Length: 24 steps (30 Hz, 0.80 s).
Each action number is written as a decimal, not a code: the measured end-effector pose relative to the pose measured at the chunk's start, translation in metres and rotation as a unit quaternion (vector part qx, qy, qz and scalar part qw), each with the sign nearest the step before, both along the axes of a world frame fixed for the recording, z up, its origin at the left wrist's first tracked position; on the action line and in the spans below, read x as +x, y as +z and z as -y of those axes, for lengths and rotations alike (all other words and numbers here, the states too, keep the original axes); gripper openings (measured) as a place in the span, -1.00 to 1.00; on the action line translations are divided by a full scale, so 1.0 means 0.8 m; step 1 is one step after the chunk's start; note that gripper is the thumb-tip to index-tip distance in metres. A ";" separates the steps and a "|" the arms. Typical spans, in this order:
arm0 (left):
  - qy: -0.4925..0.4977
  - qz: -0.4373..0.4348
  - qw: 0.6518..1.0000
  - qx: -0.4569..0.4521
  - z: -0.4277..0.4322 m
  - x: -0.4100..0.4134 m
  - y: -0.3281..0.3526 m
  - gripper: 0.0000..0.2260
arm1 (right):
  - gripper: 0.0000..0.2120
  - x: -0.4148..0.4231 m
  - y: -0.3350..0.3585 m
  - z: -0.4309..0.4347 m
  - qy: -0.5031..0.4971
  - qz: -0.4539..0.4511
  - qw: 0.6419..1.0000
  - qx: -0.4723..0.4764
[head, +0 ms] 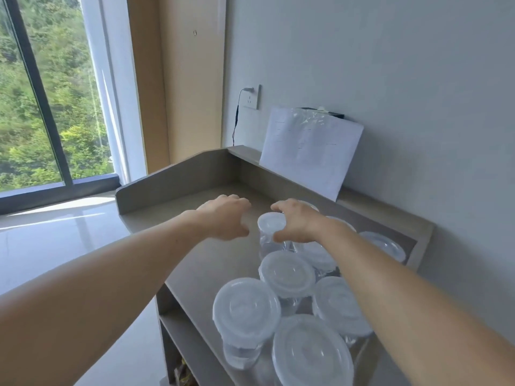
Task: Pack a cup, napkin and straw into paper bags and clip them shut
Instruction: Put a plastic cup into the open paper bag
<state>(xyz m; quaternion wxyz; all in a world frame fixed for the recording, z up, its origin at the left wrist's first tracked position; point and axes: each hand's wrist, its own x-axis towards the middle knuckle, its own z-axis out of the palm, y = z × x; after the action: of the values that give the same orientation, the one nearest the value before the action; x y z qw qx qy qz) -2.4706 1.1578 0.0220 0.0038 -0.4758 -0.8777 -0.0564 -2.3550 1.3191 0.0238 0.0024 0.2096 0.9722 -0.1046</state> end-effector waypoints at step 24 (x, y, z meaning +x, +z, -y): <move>-0.012 0.008 1.000 -0.001 -0.014 -0.067 0.009 -0.52 | -0.02 -0.021 0.051 -0.016 -0.013 -0.056 0.998 -0.003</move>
<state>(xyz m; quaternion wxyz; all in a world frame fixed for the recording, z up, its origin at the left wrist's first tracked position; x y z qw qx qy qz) -2.5244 1.1688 0.0290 -0.0043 -0.4855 -0.8722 -0.0598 -2.3719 1.3321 0.0647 -0.0529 0.2161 0.9676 -0.1192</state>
